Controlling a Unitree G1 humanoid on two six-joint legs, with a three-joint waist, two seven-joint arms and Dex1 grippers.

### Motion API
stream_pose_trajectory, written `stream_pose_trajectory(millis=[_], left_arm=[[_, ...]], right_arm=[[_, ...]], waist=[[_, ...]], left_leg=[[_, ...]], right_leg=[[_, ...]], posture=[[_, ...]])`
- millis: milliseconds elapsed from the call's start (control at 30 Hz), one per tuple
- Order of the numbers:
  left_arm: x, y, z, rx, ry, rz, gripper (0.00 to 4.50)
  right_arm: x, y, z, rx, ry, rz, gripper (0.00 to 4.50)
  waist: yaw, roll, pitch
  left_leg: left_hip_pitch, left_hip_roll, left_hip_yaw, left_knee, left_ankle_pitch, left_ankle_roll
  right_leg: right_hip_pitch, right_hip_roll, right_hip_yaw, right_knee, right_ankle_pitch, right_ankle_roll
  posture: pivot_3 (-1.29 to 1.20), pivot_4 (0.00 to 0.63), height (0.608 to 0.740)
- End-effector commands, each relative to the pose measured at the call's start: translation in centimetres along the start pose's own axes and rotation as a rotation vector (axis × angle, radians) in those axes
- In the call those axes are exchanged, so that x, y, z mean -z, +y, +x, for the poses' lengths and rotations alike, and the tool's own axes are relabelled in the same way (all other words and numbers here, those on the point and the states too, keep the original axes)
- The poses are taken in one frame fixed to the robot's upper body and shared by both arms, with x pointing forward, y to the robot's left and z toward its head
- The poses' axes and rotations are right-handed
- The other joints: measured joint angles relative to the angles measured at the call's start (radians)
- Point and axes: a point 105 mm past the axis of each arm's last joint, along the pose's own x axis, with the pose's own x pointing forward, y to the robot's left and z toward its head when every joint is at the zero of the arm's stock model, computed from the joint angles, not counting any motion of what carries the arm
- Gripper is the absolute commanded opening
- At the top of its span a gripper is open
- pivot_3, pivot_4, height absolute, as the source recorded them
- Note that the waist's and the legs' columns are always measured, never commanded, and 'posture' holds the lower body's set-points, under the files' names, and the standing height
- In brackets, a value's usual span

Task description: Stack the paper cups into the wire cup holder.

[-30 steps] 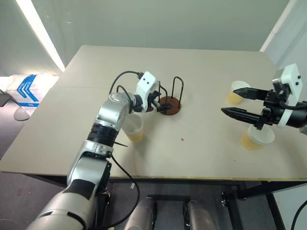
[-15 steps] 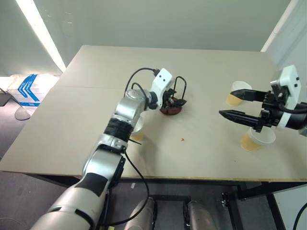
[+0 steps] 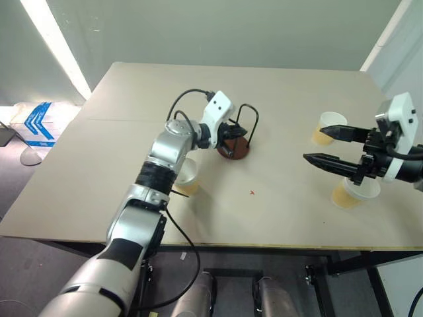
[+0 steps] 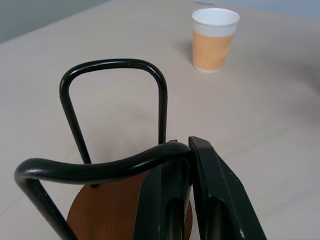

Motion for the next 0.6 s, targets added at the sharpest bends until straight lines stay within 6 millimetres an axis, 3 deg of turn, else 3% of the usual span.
stream_pose_trajectory(millis=[33,167,300,600], left_arm=[[-2.3,-3.3,-0.2,0.225,-0.086,0.106,0.05],[-2.1,-5.7,-0.4,0.403,-0.077,0.151,0.05],[-1.8,-7.6,0.3,0.534,-0.054,0.187,0.05],[0.3,-9.6,1.7,0.666,0.022,0.239,0.05]], right_arm=[[-1.9,0.9,-1.5,-0.017,-0.010,-0.058,4.24],[-2.3,2.4,-2.7,-0.069,0.025,-0.045,4.24],[-1.2,2.9,-4.1,-0.031,0.108,-0.019,4.24],[-1.0,3.4,-4.8,0.019,0.116,-0.016,4.24]], waist=[[0.004,0.000,0.000],[0.014,0.000,0.000],[0.017,0.000,0.000],[0.015,0.000,0.000]], left_leg=[[-0.001,0.000,0.000,0.000,0.000,0.000],[-0.001,-0.001,0.000,0.001,-0.001,0.001],[-0.001,-0.001,0.000,0.001,-0.004,0.001],[0.001,0.000,0.001,0.003,-0.011,0.012]], right_leg=[[0.000,0.000,0.000,0.000,0.000,0.000],[0.000,0.000,0.000,0.000,-0.002,0.000],[0.001,-0.001,0.000,0.000,-0.004,0.000],[0.002,-0.001,0.000,0.000,-0.004,0.003]], posture=[[0.00,0.150,0.740],[0.00,0.150,0.740],[0.00,0.150,0.740],[0.00,0.150,0.740]])
